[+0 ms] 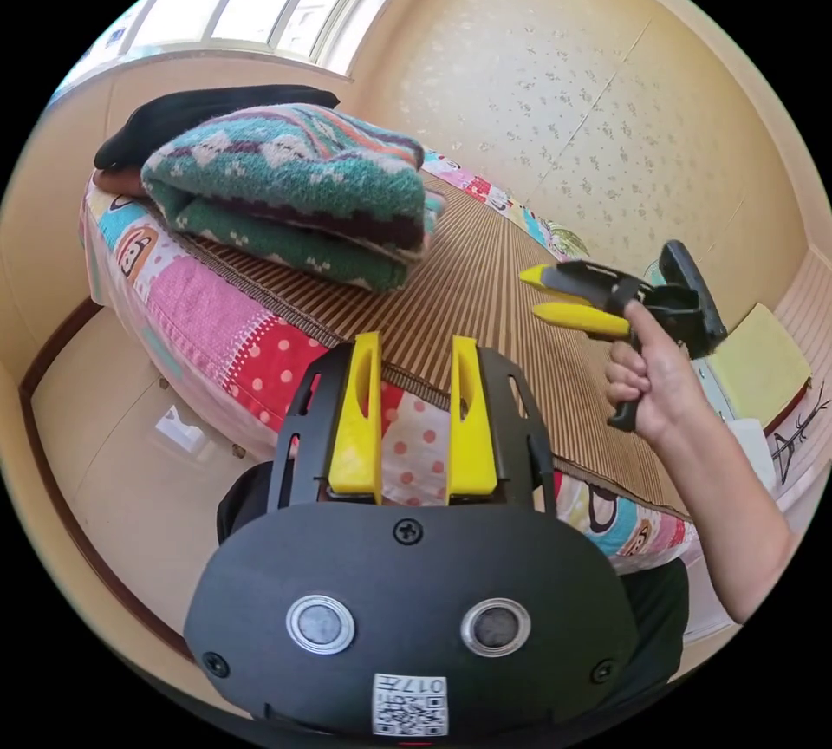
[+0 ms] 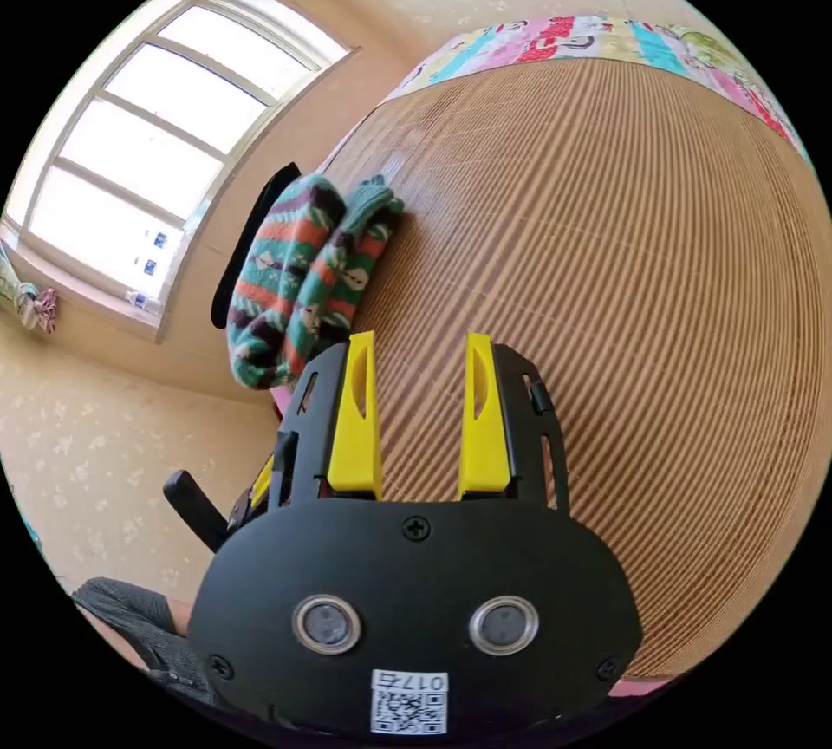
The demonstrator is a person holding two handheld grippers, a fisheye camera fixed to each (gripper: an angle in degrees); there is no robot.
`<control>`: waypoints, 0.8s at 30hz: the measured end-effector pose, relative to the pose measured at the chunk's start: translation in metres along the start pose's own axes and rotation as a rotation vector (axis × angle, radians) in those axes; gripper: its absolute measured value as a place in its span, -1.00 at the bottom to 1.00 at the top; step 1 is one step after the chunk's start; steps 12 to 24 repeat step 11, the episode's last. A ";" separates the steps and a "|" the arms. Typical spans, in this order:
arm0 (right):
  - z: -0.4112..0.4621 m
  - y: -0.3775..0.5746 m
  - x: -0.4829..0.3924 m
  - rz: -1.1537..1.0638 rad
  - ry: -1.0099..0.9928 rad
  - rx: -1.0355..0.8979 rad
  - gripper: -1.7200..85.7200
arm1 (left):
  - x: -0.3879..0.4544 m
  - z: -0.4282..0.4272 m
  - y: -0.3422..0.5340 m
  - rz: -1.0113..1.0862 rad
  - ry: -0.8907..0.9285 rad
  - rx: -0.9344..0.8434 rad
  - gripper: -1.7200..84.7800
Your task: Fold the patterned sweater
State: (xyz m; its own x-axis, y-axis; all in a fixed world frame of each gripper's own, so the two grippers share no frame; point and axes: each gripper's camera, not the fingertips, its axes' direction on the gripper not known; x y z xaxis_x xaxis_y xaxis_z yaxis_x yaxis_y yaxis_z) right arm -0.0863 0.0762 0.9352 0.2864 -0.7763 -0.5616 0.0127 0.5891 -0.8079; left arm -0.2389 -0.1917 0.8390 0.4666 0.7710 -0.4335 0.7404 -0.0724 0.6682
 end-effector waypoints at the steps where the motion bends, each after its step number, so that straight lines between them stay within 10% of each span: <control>1: -0.022 0.020 0.014 0.011 0.101 0.034 -0.61 | 0.002 0.000 0.000 0.001 -0.005 0.000 -0.67; 7: -0.095 0.115 0.053 0.127 0.689 0.157 -0.49 | 0.029 -0.001 0.005 0.068 0.077 -0.006 -0.67; 24: -0.109 0.137 0.082 0.241 0.706 0.074 -0.40 | 0.073 0.006 -0.005 0.128 0.209 -0.050 -0.50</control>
